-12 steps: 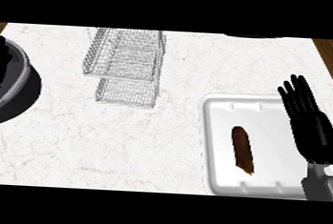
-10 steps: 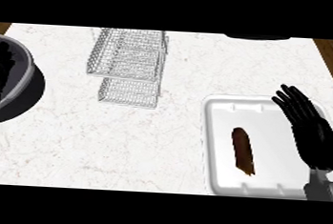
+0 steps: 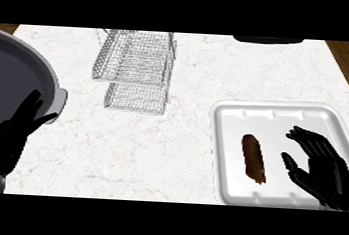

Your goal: Pick the sweet potato from the tray and place it in the tiered basket

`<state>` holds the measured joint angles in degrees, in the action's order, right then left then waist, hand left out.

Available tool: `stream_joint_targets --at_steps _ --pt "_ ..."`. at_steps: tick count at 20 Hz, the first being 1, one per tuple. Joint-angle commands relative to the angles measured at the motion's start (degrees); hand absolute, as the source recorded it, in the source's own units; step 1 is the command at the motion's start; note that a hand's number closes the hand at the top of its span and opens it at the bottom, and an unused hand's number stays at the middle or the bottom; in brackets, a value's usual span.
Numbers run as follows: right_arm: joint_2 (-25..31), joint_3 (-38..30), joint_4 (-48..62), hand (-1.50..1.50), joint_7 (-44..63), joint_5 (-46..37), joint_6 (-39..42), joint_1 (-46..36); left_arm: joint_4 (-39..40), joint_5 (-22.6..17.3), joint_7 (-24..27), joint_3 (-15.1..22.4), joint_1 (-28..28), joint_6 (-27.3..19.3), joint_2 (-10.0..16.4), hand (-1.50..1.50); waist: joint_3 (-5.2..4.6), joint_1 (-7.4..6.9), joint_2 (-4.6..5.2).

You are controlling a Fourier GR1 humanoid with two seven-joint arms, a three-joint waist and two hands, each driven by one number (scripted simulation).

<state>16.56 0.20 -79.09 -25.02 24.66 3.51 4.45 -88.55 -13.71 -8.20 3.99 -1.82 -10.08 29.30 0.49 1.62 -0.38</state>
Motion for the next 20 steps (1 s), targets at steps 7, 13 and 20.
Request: stream_joint_targets --at_steps 7,13,20 --pt "19.4 6.5 0.5 -1.5 15.6 -34.9 -21.9 6.9 4.0 -1.3 -1.9 1.0 -3.0 1.8 -1.0 0.0 -1.29 -1.98 0.77" --pt "22.8 17.5 -12.9 -1.5 41.7 -38.8 -9.8 3.4 6.7 -1.1 1.0 0.7 -3.2 4.2 -0.9 0.0 -1.0 -2.3 0.43" --pt "18.3 22.3 -26.0 -1.5 72.2 -39.6 -1.3 -12.1 11.3 -1.1 1.8 -1.2 -0.4 5.6 -1.4 0.0 -0.65 -2.05 0.45"
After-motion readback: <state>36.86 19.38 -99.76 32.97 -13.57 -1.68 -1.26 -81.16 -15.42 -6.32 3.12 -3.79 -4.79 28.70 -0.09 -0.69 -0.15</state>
